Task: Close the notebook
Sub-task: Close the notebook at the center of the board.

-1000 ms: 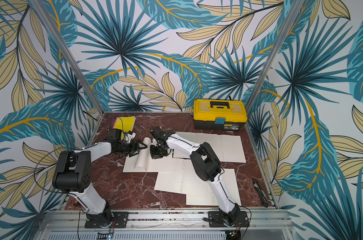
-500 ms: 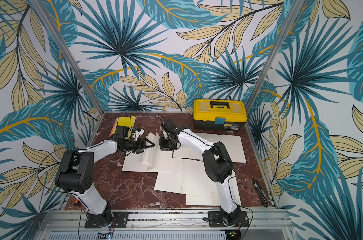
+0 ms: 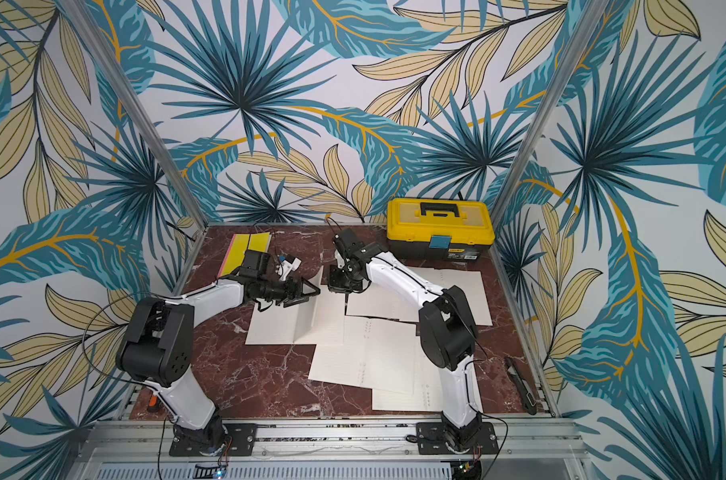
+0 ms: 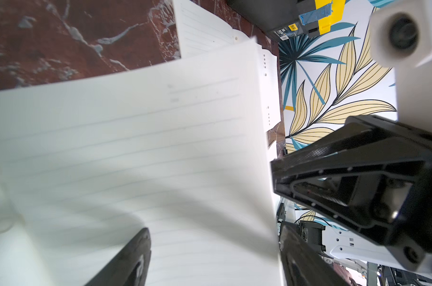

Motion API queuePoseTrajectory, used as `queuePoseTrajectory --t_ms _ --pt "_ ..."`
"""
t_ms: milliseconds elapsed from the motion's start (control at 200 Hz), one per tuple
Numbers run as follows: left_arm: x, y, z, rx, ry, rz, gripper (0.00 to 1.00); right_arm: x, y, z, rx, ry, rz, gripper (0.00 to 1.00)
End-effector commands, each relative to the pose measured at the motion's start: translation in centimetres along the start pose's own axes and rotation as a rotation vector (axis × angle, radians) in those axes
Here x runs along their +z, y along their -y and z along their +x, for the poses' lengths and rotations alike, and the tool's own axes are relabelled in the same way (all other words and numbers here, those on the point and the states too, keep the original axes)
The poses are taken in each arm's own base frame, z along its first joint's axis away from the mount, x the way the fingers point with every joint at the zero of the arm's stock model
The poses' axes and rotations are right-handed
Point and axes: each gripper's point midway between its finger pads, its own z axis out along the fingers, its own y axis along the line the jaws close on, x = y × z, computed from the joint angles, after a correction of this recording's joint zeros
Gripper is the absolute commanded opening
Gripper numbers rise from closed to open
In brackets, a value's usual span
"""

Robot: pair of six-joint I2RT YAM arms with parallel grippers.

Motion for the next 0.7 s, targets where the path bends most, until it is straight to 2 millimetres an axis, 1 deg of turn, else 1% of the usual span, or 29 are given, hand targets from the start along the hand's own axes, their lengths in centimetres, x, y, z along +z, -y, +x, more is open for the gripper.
queuePoseTrajectory --t_ms 0,120,160,290,446,531,631,691 --pt "0.9 1.0 0.0 0.032 -0.008 0.045 0.83 -1.7 -0.1 -0.2 -0.022 0.01 0.014 0.16" --pt "1.7 1.4 0.3 0.045 -0.025 0.055 0.83 -2.2 -0.5 -0.4 -0.03 0.014 0.003 0.16" --pt "1.8 1.5 0.4 0.05 -0.026 0.056 0.83 -2.1 -0.5 -0.4 -0.028 0.008 -0.002 0.16" --pt "1.1 1.7 -0.3 0.083 0.023 0.002 0.83 -1.7 -1.1 -0.3 -0.024 -0.007 -0.032 0.16" --pt "-0.8 0.8 -0.9 0.092 0.076 -0.085 0.84 -0.5 -1.7 -0.2 -0.011 -0.034 -0.078 0.16" --pt "-2.2 -0.4 -0.9 0.064 0.11 -0.122 0.84 0.4 -2.1 0.0 -0.004 -0.052 -0.098 0.16" --pt "-4.4 -1.9 -1.0 0.016 0.175 -0.132 0.84 1.3 -2.4 0.1 0.001 -0.064 -0.12 0.16" --pt "-5.7 -3.0 -0.9 -0.012 0.211 -0.153 0.84 1.9 -3.0 0.4 -0.005 -0.079 -0.134 0.16"
